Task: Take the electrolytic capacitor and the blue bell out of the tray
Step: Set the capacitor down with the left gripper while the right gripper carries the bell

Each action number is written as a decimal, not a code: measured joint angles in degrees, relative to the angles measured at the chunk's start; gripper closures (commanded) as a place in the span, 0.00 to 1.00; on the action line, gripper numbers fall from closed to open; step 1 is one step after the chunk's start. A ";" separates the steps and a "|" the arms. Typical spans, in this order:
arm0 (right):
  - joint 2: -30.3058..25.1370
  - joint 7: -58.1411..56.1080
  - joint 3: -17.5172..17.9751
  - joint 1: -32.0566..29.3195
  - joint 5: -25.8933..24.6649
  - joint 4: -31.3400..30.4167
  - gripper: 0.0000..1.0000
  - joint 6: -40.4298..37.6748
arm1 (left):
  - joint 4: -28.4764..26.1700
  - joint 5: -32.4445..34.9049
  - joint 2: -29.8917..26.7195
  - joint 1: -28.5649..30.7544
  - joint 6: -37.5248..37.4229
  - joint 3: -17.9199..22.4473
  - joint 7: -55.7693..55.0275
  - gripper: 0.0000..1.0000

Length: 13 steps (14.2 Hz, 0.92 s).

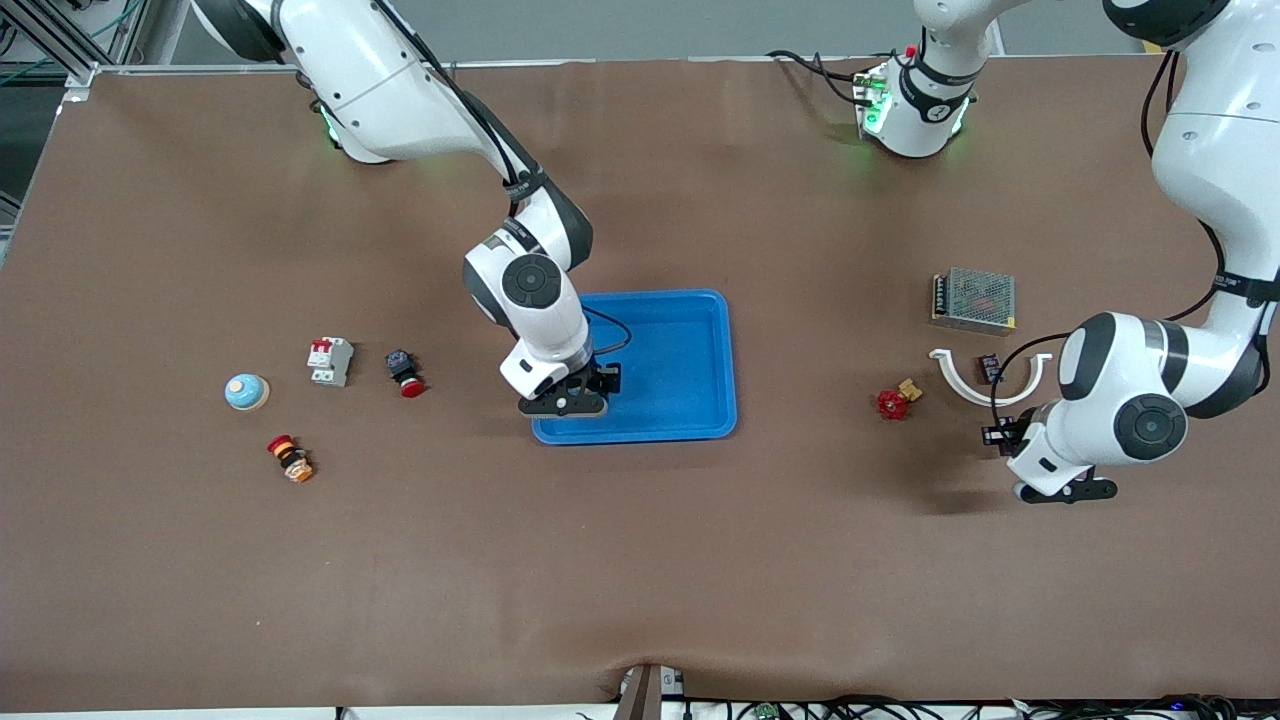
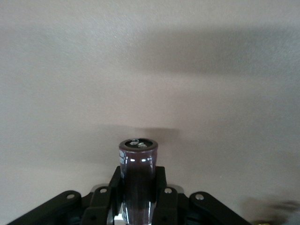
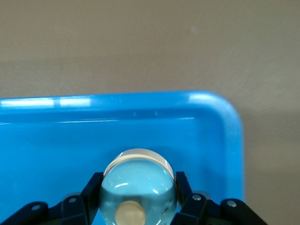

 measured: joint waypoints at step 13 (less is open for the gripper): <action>-7.71 -43.53 -0.70 -17.15 0.00 0.15 0.61 -11.41 | -2.77 1.85 0.06 1.58 1.45 0.09 -0.04 0.77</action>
